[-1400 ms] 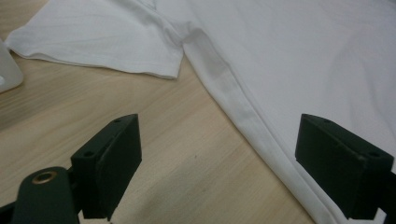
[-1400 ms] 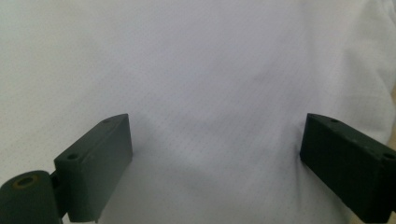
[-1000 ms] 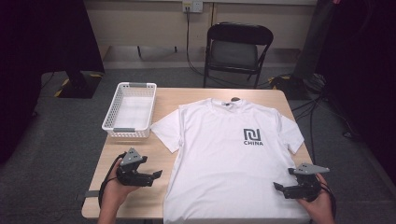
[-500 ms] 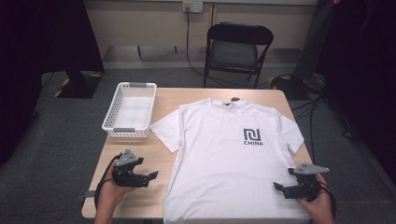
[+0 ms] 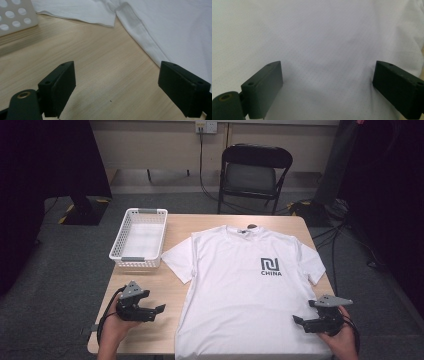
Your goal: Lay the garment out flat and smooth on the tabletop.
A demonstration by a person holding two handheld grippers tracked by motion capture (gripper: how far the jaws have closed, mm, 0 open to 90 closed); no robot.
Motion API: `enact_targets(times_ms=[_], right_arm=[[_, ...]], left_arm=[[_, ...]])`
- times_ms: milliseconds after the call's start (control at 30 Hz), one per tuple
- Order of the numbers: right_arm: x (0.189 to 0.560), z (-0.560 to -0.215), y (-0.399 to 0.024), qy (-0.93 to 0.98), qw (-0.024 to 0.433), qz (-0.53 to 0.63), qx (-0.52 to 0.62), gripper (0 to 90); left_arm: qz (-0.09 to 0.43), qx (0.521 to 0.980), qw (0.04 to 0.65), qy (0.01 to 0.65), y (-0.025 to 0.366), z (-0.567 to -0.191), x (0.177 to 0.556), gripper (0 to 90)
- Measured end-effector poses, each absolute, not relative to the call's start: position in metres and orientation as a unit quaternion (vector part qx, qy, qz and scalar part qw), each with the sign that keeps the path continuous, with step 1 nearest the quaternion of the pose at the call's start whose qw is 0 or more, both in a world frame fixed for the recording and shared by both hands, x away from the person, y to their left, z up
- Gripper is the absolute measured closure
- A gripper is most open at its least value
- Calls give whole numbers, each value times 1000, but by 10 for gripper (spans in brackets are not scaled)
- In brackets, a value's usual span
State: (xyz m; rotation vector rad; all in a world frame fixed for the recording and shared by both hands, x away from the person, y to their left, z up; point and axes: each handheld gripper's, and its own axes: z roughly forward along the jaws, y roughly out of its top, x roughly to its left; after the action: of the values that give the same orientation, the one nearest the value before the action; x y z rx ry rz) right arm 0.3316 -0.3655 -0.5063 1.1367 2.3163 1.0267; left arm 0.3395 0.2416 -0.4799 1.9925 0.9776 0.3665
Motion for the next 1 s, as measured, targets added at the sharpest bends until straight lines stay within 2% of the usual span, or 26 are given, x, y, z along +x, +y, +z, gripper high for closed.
enact_targets(times_ms=[1000], right_arm=[[332,-506,-366,820,181,364,402,74]], left_arm=[[160,801,416,399,257,-489,338,141]])
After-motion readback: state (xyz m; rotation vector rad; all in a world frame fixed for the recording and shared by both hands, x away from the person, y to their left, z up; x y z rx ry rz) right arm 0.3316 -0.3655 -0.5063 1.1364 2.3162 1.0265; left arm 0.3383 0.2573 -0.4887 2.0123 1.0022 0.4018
